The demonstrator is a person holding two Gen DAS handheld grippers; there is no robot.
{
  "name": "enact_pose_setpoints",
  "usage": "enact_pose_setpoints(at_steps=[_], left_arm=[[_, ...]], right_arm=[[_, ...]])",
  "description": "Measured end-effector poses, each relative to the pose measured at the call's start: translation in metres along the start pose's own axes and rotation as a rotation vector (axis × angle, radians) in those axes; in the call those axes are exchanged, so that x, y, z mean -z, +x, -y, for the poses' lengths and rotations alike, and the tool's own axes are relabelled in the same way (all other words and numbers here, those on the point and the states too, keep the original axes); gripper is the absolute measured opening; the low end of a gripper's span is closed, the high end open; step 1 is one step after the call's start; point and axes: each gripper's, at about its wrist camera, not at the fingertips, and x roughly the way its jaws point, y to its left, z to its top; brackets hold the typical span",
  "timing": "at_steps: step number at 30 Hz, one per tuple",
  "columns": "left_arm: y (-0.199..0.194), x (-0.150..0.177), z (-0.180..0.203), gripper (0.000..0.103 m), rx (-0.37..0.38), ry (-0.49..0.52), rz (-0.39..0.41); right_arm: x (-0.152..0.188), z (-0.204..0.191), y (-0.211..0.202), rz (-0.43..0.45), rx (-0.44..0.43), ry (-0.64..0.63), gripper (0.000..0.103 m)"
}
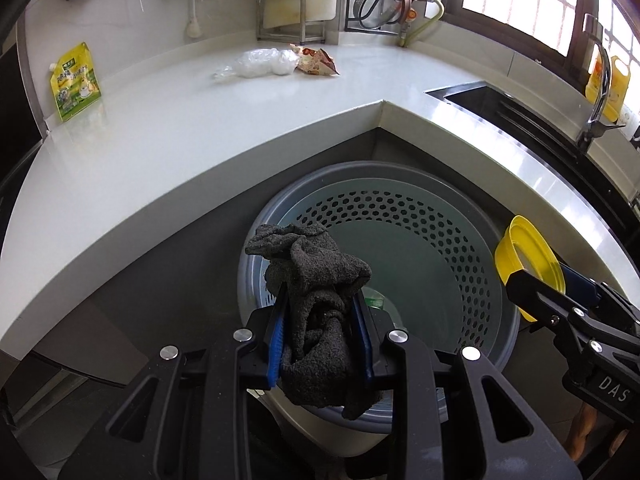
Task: Collect trash
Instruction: 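Open both tools to drop the yellow lid and grey sock into the basket, then move both tools over the counter toward the plastic bag and snack wrapper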
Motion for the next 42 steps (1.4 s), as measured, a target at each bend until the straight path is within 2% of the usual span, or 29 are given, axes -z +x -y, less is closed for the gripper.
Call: enact_pose_setpoints(at_steps=[8,11,13,15,16,18,26,42], left_arm=[[0.003,-0.002,0.002,0.030,0.009,0.009,-0.009],[0.003,-0.003,0.001,0.034,0.011,0.001,-0.010],[0.001,-0.004,-0.002,0.052,0.008,-0.006,-0.001],[-0.003,-0.004,-0.003,0.061,0.002,-0.014,0.018],[-0.004,-0.005,-0.004,0.062,0.002,-0.017,0.022],[-0.004,-0.005,-0.005,0.063,0.005,-0.023,0.019],[-0.002,-0.003,-0.005,0.063,0.015,-0.024,-0.001],[-0.016,-0.005,-0.010,0.070,0.020,-0.041,0.027]], right_arm=[[0.004,0.002,0.013,-0.029,-0.008,0.000,0.071],[0.004,0.003,0.010,-0.018,-0.015,0.006,0.072],[0.003,0.004,0.008,-0.010,-0.018,0.008,0.073],[0.003,0.006,0.007,-0.005,-0.027,0.014,0.075],[0.003,0.007,0.006,0.003,-0.035,0.020,0.079],[0.003,0.010,0.003,0.022,-0.036,0.035,0.081],[0.003,0.010,0.003,0.018,-0.037,0.036,0.081],[0.002,0.014,-0.004,0.048,-0.032,0.054,0.081]])
